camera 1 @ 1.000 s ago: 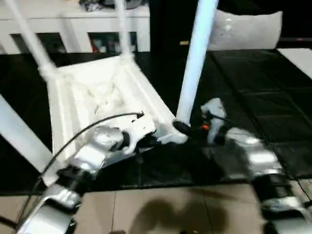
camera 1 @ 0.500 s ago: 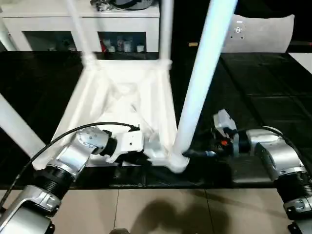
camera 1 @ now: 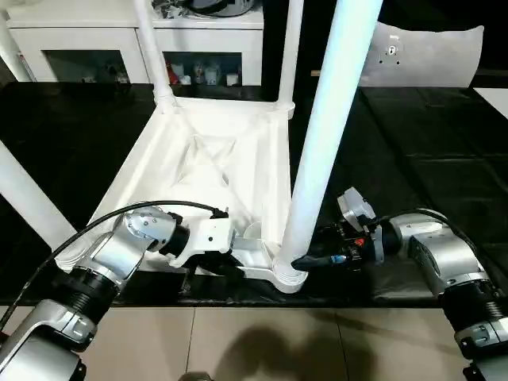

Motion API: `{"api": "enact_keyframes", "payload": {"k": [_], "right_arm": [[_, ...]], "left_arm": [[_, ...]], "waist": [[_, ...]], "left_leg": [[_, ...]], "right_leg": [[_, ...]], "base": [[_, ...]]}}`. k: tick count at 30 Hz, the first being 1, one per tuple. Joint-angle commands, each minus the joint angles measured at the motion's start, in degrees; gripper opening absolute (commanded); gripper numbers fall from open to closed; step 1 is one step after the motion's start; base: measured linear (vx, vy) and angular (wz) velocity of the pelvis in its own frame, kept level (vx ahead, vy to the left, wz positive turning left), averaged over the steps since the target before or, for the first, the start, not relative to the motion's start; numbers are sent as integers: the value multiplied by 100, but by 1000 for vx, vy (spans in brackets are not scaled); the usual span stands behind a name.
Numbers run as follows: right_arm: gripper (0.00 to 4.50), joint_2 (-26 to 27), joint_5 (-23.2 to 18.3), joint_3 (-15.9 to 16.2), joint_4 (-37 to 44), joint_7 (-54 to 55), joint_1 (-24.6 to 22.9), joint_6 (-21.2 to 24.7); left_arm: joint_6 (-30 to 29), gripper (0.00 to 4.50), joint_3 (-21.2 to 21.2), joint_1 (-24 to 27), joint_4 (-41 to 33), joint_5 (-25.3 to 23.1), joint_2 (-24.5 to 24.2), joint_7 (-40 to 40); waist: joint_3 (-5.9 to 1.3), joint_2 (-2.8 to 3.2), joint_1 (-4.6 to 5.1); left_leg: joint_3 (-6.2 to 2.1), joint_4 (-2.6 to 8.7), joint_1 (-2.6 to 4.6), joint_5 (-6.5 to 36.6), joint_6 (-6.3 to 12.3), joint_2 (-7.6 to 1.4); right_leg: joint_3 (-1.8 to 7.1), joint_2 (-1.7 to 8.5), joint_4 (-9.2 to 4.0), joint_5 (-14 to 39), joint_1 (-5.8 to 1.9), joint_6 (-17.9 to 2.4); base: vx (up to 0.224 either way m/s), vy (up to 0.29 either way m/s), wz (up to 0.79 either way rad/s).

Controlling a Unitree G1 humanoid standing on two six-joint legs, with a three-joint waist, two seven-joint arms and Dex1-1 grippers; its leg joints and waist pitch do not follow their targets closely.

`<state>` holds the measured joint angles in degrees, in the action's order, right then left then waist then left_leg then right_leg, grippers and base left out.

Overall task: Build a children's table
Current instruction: Rotate leg to tighten

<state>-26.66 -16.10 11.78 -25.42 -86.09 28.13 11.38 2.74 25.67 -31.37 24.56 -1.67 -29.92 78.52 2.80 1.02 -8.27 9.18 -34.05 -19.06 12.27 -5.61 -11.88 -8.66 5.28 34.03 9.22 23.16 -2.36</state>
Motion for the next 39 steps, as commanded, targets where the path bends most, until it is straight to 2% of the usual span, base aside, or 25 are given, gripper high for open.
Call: {"api": "enact_keyframes", "payload": {"k": [1,5,6,7,8,9,10,11,13,15,17,18,19,21,22,23,24,25,28,30,31,35,36,37,39], "right_arm": [[193,76,-228,66,235,-141,-9,233],[191,316,-89,-72,347,706,-106,462],[191,335,-73,-80,353,773,-111,479],[191,632,59,-226,337,1555,-90,544],[191,758,76,-298,327,1855,-69,626],[191,1083,148,-449,318,2597,-19,814],[191,1174,177,-479,323,2794,-7,864],[191,1332,304,-500,310,3196,13,931],[191,1617,490,-575,259,3905,57,1078],[191,1895,691,-646,161,4658,116,1177],[191,2094,809,-717,7,5180,182,1102],[191,2140,827,-713,-28,5237,189,1020],[226,2310,725,-784,-139,5298,200,753],[261,2370,710,-827,-132,5345,196,742],[263,2418,690,-872,-93,5384,183,769],[270,2444,668,-899,-11,5375,156,820],[270,2415,652,-899,17,5316,139,809],[282,2308,598,-896,109,5106,82,763],[304,2021,549,-912,308,4755,-45,702],[309,1816,463,-944,360,4511,-83,681],[336,1816,463,-944,360,4511,-83,681],[366,1331,248,-1067,393,3724,-104,503],[376,1173,225,-1054,404,3467,-110,425],[376,904,286,-962,377,3077,-109,221],[384,694,341,-882,334,2744,-84,107]], "left_arm": [[-260,0,131,83,-128,34,102,119],[-839,0,-97,148,-323,210,293,-230],[-886,0,-115,152,-338,222,310,-259],[-1225,0,-288,156,-425,325,520,-616],[-1354,0,-344,152,-457,354,595,-746],[-1631,0,-470,126,-511,380,801,-1116],[-1712,0,-502,113,-519,371,865,-1240],[-1828,0,-551,73,-496,321,984,-1486],[-2016,0,-622,9,-448,215,1164,-1874],[-2213,0,-713,-72,-382,88,1390,-2302],[-2314,0,-766,-139,-319,6,1567,-2616],[-2328,0,-768,-155,-305,-25,1608,-2698],[-2375,0,-785,-195,-277,-83,1727,-2904],[-2426,0,-798,-194,-301,-94,1758,-2951],[-2481,0,-812,-189,-338,-99,1784,-2990],[-2527,0,-808,-186,-378,-122,1787,-3009],[-2503,0,-797,-183,-375,-132,1765,-2988],[-2412,0,-759,-171,-357,-166,1677,-2905],[-2278,0,-726,-124,-335,-213,1512,-2793],[-2133,0,-700,-90,-302,-245,1402,-2701],[-2133,0,-700,-90,-302,-245,1402,-2701],[-1709,0,-626,44,-360,-216,1157,-2282],[-1631,0,-577,87,-396,-194,1080,-2121],[-1480,0,-494,144,-438,-156,958,-1854],[-1289,0,-420,168,-436,-118,846,-1607]], "waist": [[-414,-29,19],[-386,-37,43],[-375,-44,58],[-353,-38,84],[-343,-50,108],[-327,-42,165],[-320,-45,242],[-325,-37,328],[-330,-36,426],[-347,-4,521],[-354,-8,587],[-355,-6,583],[-369,49,572],[-381,32,557],[-396,38,545],[-413,62,529],[-413,51,525],[-426,54,499],[-429,60,439],[-427,78,419],[-424,64,418],[-411,61,361],[-407,41,337],[-412,49,287],[-402,51,257]], "left_leg": [[16,359,-74,605,388,-161],[15,375,-73,608,352,-163],[23,379,-61,729,320,-141],[24,383,-61,824,263,-124],[24,387,-56,850,222,-116],[15,385,-58,926,162,-76],[-3,386,-74,993,107,-58],[-13,378,-82,1046,75,-44],[-35,378,-122,1071,99,-26],[-39,368,-97,1040,117,-16],[-35,360,-87,1023,178,-10],[-28,359,-79,1018,213,-7],[-23,359,-65,1006,253,-27],[-27,371,-73,937,301,-55],[-41,382,-105,795,328,-74],[-49,378,-95,673,342,-97],[-45,375,-95,626,352,-103],[-47,370,-105,521,379,-106],[-32,364,-102,453,455,-108],[-31,366,-100,468,468,-111],[-28,369,-97,502,472,-111],[-15,369,-87,637,465,-113],[-10,372,-78,661,468,-123],[-18,376,-66,700,463,-141],[-3,375,-46,720,464,-142]], "right_leg": [[382,367,-390,1707,-380,-778],[384,367,-411,1826,-370,-729],[372,368,-451,2102,-369,-629],[359,371,-496,2394,-361,-515],[353,369,-515,2528,-355,-456],[318,363,-565,2810,-356,-330],[277,359,-605,3012,-360,-199],[252,346,-630,3094,-368,-98],[222,338,-648,3073,-393,-15],[214,330,-658,2937,-373,-73],[223,319,-660,2780,-353,-162],[234,320,-661,2751,-346,-179],[255,330,-652,2617,-336,-246],[276,332,-602,2322,-352,-383],[296,329,-547,2019,-384,-479],[318,338,-495,1726,-381,-605],[326,335,-481,1600,-380,-664],[339,342,-436,1351,-403,-770],[358,346,-398,1039,-417,-900],[362,353,-396,1026,-426,-915],[362,347,-403,1060,-428,-910],[361,358,-447,1359,-423,-837],[363,359,-457,1421,-416,-817],[359,371,-449,1475,-409,-818],[370,362,-450,1494,-390,-829]], "base": [[0,0,0],[0,0,0],[0,0,0],[0,0,0],[0,0,0],[0,0,0],[0,0,0],[0,0,0],[0,0,0],[0,0,0],[0,0,0],[0,0,0],[0,0,0],[0,0,0],[0,0,0],[0,0,0],[0,0,0],[0,0,0],[0,0,0],[0,0,0],[0,0,0],[0,0,0],[0,0,0],[0,0,0],[0,0,0]]}}
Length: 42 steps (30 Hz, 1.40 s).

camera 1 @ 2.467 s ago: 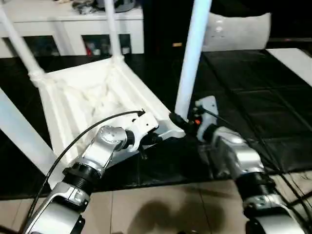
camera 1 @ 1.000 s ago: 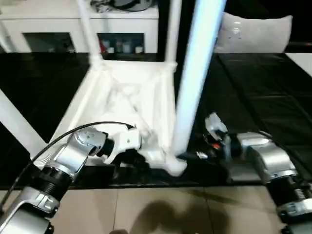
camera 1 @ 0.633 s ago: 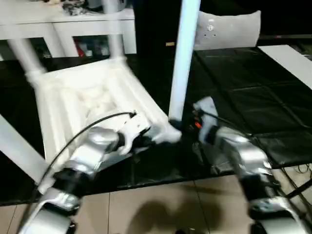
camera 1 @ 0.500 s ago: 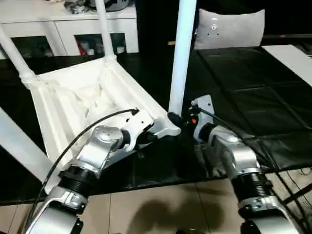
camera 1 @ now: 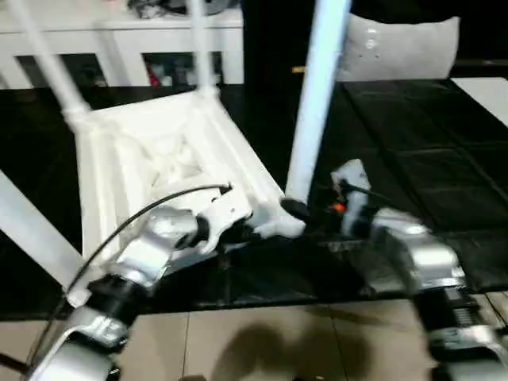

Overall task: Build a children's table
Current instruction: Rotate leg to tighten

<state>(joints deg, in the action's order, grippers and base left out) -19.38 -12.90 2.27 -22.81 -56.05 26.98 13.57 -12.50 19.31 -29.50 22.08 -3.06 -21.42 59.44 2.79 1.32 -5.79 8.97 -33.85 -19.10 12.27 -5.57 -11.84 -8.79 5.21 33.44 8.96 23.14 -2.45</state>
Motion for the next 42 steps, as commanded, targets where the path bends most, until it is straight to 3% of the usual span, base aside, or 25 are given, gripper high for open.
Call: {"api": "enact_keyframes", "payload": {"k": [1,7,8,16,21,27,31,36,39,40,42], "right_arm": [[384,-106,29,96,64,-386,42,-135],[384,-580,-158,369,42,-1665,153,-238],[357,-628,-201,400,23,-1858,171,-238],[305,-870,-345,792,-245,-3135,343,-142],[261,-845,-430,842,-231,-3333,360,6],[210,-654,-405,891,-362,-3254,372,-137],[179,-488,-388,943,-353,-3210,325,-176],[141,-429,-313,946,-416,-3132,308,-325],[141,-395,-353,873,-541,-3018,383,-57],[168,-392,-450,820,-529,-3033,409,159],[175,-412,-497,821,-459,-3088,388,277]], "left_arm": [[298,0,245,-11,-187,33,-48,394],[953,0,567,-13,-82,-21,-510,1268],[1016,0,584,-17,-71,-8,-557,1398],[1564,0,823,-154,61,36,-872,2201],[1671,0,867,-147,52,5,-943,2381],[1762,0,870,-208,214,-27,-887,2352],[1767,0,885,-218,242,-28,-833,2339],[1782,0,881,-193,256,-34,-820,2350],[1801,0,878,-185,290,-47,-820,2341],[1809,0,871,-182,306,-55,-818,2322],[1799,0,866,-170,295,-55,-817,2314]], "waist": [[-402,21,-11],[-415,-13,-92],[-419,-4,-104],[-419,-36,-161],[-430,-31,-213],[-424,-35,-216],[-398,-38,-212],[-399,-46,-208],[-402,-47,-203],[-394,-51,-193],[-394,-55,-195]], "left_leg": [[20,355,-51,717,464,-145],[24,345,-65,664,537,-162],[23,345,-61,638,533,-171],[31,335,-75,583,536,-167],[35,337,-50,555,492,-179],[41,341,-61,589,432,-163],[39,347,-46,773,351,-154],[37,343,-49,785,337,-140],[36,342,-58,742,356,-142],[38,342,-57,787,364,-134],[35,343,-49,805,347,-136]], "right_leg": [[384,364,-378,1506,-393,-827],[382,363,-349,1438,-397,-863],[387,367,-333,1408,-392,-884],[389,373,-333,1495,-394,-898],[393,369,-326,1523,-377,-878],[386,370,-344,1656,-381,-809],[372,380,-412,2196,-365,-620],[367,369,-427,2348,-359,-499],[367,364,-416,2279,-360,-515],[357,355,-431,2352,-358,-503],[355,360,-442,2447,-356,-461]], "base": [[0,0,0],[0,0,0],[0,0,0],[0,0,0],[0,0,0],[0,0,0],[0,0,0],[0,0,0],[0,0,0],[0,0,0],[0,0,0]]}}
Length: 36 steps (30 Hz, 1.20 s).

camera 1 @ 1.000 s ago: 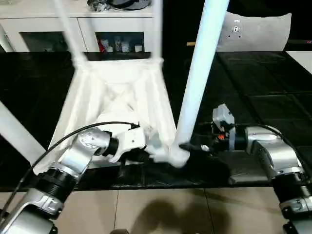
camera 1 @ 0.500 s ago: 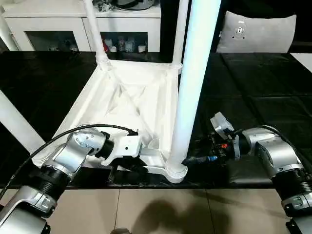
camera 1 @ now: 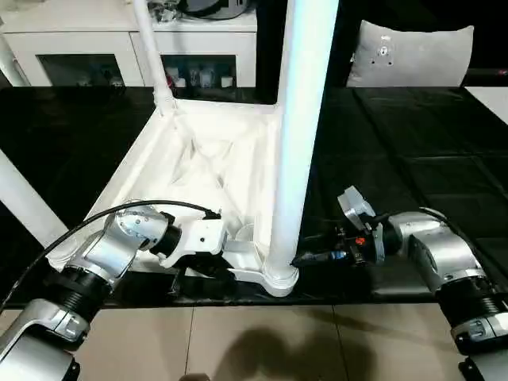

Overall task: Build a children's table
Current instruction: Rotate leg to tighten

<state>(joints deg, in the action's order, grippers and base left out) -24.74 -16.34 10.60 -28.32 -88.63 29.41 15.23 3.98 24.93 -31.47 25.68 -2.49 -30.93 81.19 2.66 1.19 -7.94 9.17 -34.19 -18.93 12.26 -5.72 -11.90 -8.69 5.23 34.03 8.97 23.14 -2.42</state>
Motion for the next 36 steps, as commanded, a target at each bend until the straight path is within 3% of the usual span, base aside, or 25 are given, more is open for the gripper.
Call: {"api": "enact_keyframes", "payload": {"k": [1,14,15,16,19,21,26,30,33,34,36], "right_arm": [[178,114,-156,0,122,141,130,130],[298,265,124,28,18,406,149,-304],[298,261,132,38,15,402,149,-294],[256,251,118,48,18,353,144,-252],[259,239,66,21,17,289,135,-152],[221,227,49,21,20,258,131,-98],[201,210,-11,18,58,189,87,-3],[201,312,-120,-47,304,437,-50,242],[201,579,126,-123,370,1352,-105,266],[201,857,309,-268,251,2185,-33,247],[200,857,309,-268,251,2185,-33,247]], "left_arm": [[142,0,300,33,-73,-110,138,135],[128,0,280,65,-78,-128,164,114],[127,0,280,64,-77,-129,163,113],[125,0,279,63,-77,-133,162,110],[123,0,267,67,-67,-141,155,108],[124,0,265,68,-63,-144,154,107],[55,0,238,93,-77,-115,166,127],[-436,0,83,169,-284,79,300,-11],[-1075,0,-95,253,-572,254,501,-326],[-1449,0,-199,291,-729,316,660,-609],[-1449,0,-199,291,-729,316,660,-609]], "waist": [[-385,-41,17],[-397,-33,9],[-397,-33,9],[-395,-36,10],[-392,-34,7],[-387,-37,10],[-392,-35,7],[-394,-52,12],[-369,-31,34],[-357,-28,55],[-338,-42,161]], "left_leg": [[18,374,-60,804,354,-131],[12,385,-64,760,327,-155],[12,385,-64,760,327,-155],[10,388,-68,760,330,-153],[15,383,-70,802,351,-143],[14,385,-69,806,339,-142],[11,386,-71,799,331,-146],[16,391,-72,739,325,-159],[12,398,-70,788,278,-157],[13,393,-58,887,222,-118],[-8,397,-75,1030,118,-76]], "right_leg": [[346,360,-502,2457,-348,-452],[361,372,-468,2249,-339,-526],[361,372,-468,2249,-339,-526],[363,370,-459,2199,-348,-549],[357,374,-476,2290,-353,-517],[356,372,-484,2345,-348,-493],[357,372,-480,2324,-350,-486],[368,375,-458,2244,-358,-519],[361,376,-479,2330,-333,-515],[340,379,-519,2582,-332,-440],[287,374,-578,2957,-354,-250]], "base": [[0,0,0],[0,0,0],[0,0,0],[0,0,0],[0,0,0],[0,0,0],[0,0,0],[0,0,0],[0,0,0],[0,0,0],[0,0,0]]}}
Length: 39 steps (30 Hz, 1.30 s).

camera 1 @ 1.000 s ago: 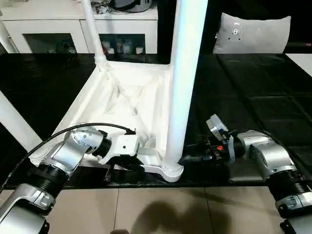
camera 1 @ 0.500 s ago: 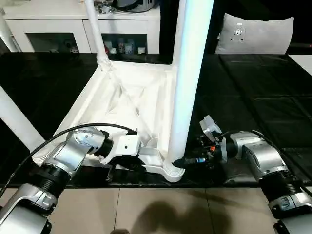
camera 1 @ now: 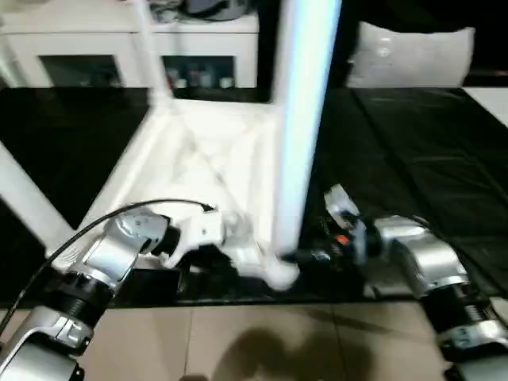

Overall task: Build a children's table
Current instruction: Rotate leg to tighten

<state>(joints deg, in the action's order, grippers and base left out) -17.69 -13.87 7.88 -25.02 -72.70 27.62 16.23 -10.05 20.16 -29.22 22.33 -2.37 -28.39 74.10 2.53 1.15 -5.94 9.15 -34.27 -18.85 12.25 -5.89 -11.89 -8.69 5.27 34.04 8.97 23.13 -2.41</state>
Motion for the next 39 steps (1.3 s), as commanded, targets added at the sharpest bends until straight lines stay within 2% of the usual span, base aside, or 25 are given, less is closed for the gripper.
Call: {"api": "enact_keyframes", "payload": {"k": [1,2,3,4,5,7,8,9,10,11,12,13,14,15,17,18,20,22,23,26,28,29,34,35,39], "right_arm": [[199,408,158,-161,-229,1315,262,196],[199,620,249,-290,-361,1935,370,249],[198,635,253,-300,-369,1976,377,253],[198,888,317,-477,-527,2717,512,330],[198,888,317,-477,-527,2717,512,330],[198,1248,418,-695,-750,3774,698,341],[198,1340,441,-744,-800,4032,738,314],[198,1403,471,-749,-804,4099,733,221],[232,1444,493,-749,-800,4118,720,114],[266,1470,486,-761,-798,4101,709,69],[266,1510,459,-785,-790,4057,682,19],[276,1510,459,-785,-790,4057,682,19],[287,1518,459,-803,-774,4055,660,10],[287,1466,457,-793,-726,3943,609,-59],[309,1342,476,-745,-656,3755,529,-203],[315,1250,501,-702,-621,3634,480,-313],[344,1023,448,-646,-485,3197,362,-465],[359,697,290,-677,-391,2613,312,-519],[365,520,237,-683,-369,2321,303,-528],[375,127,249,-568,-346,1646,266,-734],[375,-125,207,-495,-328,1171,267,-762],[375,-217,194,-464,-336,991,275,-788],[375,-576,172,-266,-429,68,327,-1030],[359,-696,46,-172,-433,-447,345,-995],[328,-815,137,168,-500,-1038,368,-1017]], "left_arm": [[-331,0,184,68,-481,334,579,-191],[-548,0,102,46,-515,336,761,-484],[-561,0,96,43,-514,334,774,-507],[-787,0,-12,-21,-489,294,1014,-906],[-787,0,-12,-21,-489,294,1014,-906],[-1036,0,-187,-184,-347,149,1412,-1608],[-1095,0,-241,-235,-304,89,1522,-1817],[-1127,0,-268,-291,-266,15,1617,-2018],[-1132,0,-277,-337,-233,-46,1684,-2163],[-1133,0,-272,-362,-216,-84,1718,-2248],[-1118,0,-251,-414,-172,-168,1778,-2409],[-1118,0,-251,-414,-172,-168,1778,-2409],[-1129,0,-224,-425,-167,-231,1795,-2481],[-1112,0,-207,-421,-157,-271,1777,-2504],[-1047,0,-192,-395,-163,-307,1717,-2467],[-976,0,-184,-375,-169,-319,1665,-2420],[-747,0,-150,-332,-165,-315,1518,-2225],[-387,0,-80,-267,-103,-323,1315,-1951],[-139,0,-44,-234,-57,-328,1219,-1811],[92,0,24,-198,9,-318,1044,-1548],[386,0,153,-137,-24,-257,850,-1135],[463,0,211,-122,-29,-251,764,-980],[746,0,507,-139,26,-328,399,-338],[957,0,589,-176,95,-324,314,-88],[1337,0,751,-264,217,-401,211,264]], "waist": [[-328,-40,-1],[-319,-41,81],[-322,-29,168],[-320,-24,277],[-331,-17,335],[-338,19,403],[-364,14,447],[-367,-6,462],[-377,0,463],[-383,-2,456],[-394,-7,455],[-411,2,439],[-439,11,391],[-452,15,366],[-458,14,302],[-470,41,266],[-491,28,190],[-469,27,157],[-450,20,127],[-398,-14,28],[-390,-7,-7],[-388,-26,-14],[-400,-21,-85],[-399,-20,-87],[-422,-10,-140]], "left_leg": [[-6,400,-82,1050,137,-60],[-20,398,-109,1076,113,-51],[-33,385,-125,1110,93,-34],[-36,372,-125,1130,82,-24],[-45,355,-107,1182,130,-3],[-61,368,-153,1138,182,-18],[-62,363,-130,1060,194,-29],[-69,368,-148,1035,212,-27],[-53,367,-137,955,283,-31],[-46,361,-123,914,322,-32],[-44,365,-154,784,407,-41],[-44,362,-144,624,476,-68],[-37,346,-130,417,534,-91],[-46,341,-154,278,566,-102],[-45,328,-160,-45,701,-117],[-44,309,-159,-116,764,-117],[-41,282,-179,-321,918,-118],[-36,285,-181,-190,945,-112],[-27,300,-171,29,932,-115],[14,336,-132,538,692,-142],[2,345,-139,681,597,-138],[1,350,-134,704,574,-143],[10,343,-134,682,561,-148],[10,341,-140,662,580,-148],[2,321,-156,550,636,-151]], "right_leg": [[278,371,-602,3039,-359,-190],[257,361,-615,3103,-364,-135],[230,352,-624,3159,-371,-85],[217,336,-645,3143,-357,-76],[191,342,-679,3173,-362,-65],[200,338,-647,2997,-392,-110],[199,338,-656,2735,-374,-207],[199,334,-631,2643,-391,-256],[228,334,-620,2456,-380,-331],[243,334,-608,2362,-369,-384],[265,335,-556,2112,-397,-506],[289,336,-515,1821,-386,-633],[322,345,-460,1439,-377,-803],[331,349,-402,1193,-402,-890],[344,347,-320,635,-396,-1067],[340,354,-303,451,-401,-1135],[355,355,-243,86,-402,-1239],[347,356,-269,228,-402,-1216],[342,365,-312,528,-405,-1172],[355,368,-416,1413,-364,-893],[347,373,-437,1736,-367,-744],[351,373,-437,1774,-360,-726],[363,365,-422,1787,-349,-722],[361,360,-419,1749,-348,-735],[358,357,-374,1474,-352,-838]], "base": [[0,0,0],[0,0,0],[0,0,0],[0,0,0],[0,0,0],[0,0,0],[0,0,0],[0,0,0],[0,0,0],[0,0,0],[0,0,0],[0,0,0],[0,0,0],[0,0,0],[0,0,0],[0,0,0],[0,0,0],[0,0,0],[0,0,0],[0,0,0],[0,0,0],[0,0,0],[0,0,0],[0,0,0],[0,0,0]]}}
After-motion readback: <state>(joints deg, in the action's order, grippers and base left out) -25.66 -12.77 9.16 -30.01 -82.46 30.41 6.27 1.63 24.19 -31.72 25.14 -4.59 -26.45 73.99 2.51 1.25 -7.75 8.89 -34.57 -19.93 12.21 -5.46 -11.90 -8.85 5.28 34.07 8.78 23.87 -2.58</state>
